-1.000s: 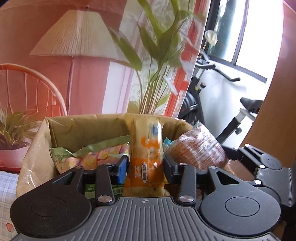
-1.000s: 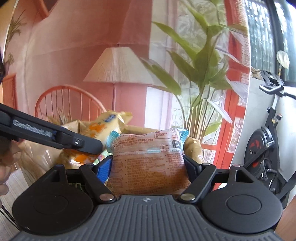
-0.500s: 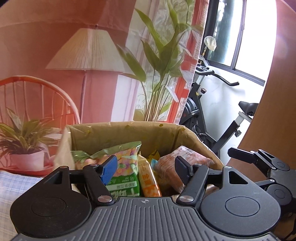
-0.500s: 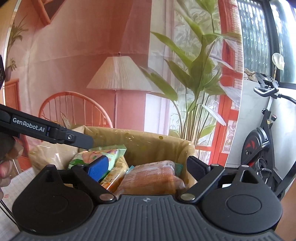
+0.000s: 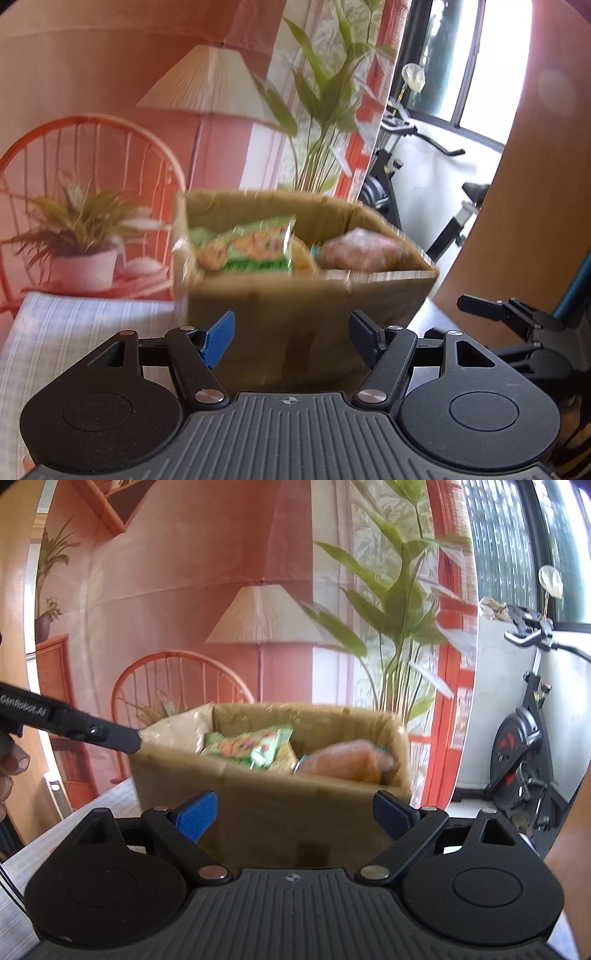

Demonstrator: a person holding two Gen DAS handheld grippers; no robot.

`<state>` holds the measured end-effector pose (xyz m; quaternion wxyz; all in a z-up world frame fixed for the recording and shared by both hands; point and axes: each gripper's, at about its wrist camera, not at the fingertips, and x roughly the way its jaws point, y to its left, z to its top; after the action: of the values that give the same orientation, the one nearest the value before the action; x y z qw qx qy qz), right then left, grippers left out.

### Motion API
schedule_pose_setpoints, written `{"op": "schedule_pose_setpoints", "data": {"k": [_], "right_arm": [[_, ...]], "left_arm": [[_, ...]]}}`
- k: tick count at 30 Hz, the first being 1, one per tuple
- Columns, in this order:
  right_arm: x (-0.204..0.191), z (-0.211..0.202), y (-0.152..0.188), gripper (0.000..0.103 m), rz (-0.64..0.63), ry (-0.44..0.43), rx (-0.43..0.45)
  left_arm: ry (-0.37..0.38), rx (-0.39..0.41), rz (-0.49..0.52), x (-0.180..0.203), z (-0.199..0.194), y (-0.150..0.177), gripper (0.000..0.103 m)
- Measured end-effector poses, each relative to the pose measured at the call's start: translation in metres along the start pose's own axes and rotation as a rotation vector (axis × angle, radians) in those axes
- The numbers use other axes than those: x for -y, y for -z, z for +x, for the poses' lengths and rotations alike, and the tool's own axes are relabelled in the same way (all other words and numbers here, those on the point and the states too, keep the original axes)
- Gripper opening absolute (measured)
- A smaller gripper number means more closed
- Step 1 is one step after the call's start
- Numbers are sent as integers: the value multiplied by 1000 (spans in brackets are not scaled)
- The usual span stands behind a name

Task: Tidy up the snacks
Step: 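Grasp the blue-white packet with the left tool while the right tool reaches the brown tofu packet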

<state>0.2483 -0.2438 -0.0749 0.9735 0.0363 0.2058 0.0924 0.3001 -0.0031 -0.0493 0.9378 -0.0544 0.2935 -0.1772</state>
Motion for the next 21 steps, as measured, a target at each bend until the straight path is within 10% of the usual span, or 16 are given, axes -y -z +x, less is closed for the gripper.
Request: {"op": "schedule_pose_setpoints", "data": {"k": [15, 21], "right_arm": [[-13, -11, 91, 91, 91, -13, -191], [-15, -12, 133, 72, 69, 9, -294]], "left_arm": [[-28, -158, -95, -27, 11, 111, 69], [-51, -212, -141, -38, 19, 142, 62]]}}
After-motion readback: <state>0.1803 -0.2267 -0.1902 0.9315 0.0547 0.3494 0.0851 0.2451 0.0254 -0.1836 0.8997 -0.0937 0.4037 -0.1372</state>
